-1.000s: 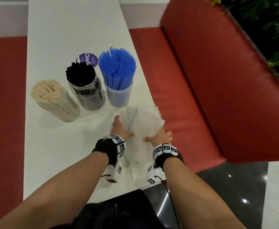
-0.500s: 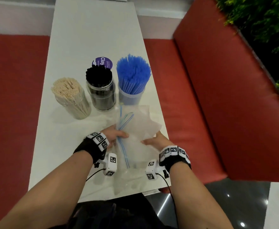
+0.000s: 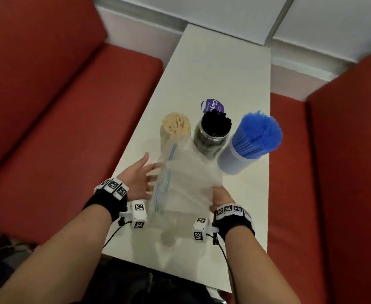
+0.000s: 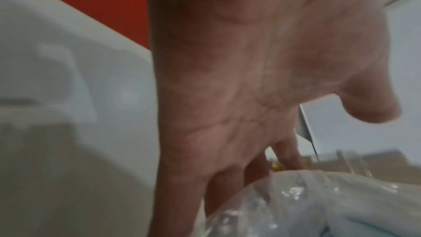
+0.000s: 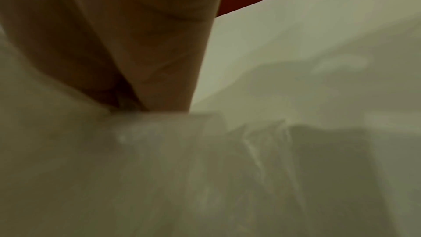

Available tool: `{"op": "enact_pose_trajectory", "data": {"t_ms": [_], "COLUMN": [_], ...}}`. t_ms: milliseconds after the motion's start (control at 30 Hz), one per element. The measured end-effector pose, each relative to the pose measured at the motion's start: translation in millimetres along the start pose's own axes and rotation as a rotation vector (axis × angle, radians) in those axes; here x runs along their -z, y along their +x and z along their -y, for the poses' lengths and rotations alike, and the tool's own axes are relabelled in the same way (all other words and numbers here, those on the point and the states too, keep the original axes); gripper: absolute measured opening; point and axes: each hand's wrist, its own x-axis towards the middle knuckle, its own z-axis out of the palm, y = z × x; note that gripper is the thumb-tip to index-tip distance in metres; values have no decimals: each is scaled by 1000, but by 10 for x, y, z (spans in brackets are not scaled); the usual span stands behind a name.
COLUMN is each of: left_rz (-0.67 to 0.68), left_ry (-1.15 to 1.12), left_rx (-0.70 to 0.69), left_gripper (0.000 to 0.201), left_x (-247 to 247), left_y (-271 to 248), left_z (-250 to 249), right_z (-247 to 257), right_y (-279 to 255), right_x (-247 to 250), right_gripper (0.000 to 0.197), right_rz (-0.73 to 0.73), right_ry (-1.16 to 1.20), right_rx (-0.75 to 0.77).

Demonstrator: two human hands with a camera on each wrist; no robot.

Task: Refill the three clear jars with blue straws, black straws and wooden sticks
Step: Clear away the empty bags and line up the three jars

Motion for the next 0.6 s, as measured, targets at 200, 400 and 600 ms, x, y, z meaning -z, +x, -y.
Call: {"op": "enact_pose_trajectory", "data": {"t_ms": [200, 400, 600], "left_rz": [70, 70, -456], "left_ry": [-314, -341, -152], "left_rx": [18, -174, -247], "left_gripper": [109, 62, 29], "left_x": [446, 588, 910], "left_y": [-280, -587, -711], "left_z": [147, 190, 217], "right_z": [246, 200, 171], "right_y": [126, 111, 1], "right_x": [-912, -1665, -2042], "right_gripper": [26, 40, 23], "right_rz": [203, 369, 477], "right_ry": [-142, -949, -1213], "right_rx": [265, 704, 884]}}
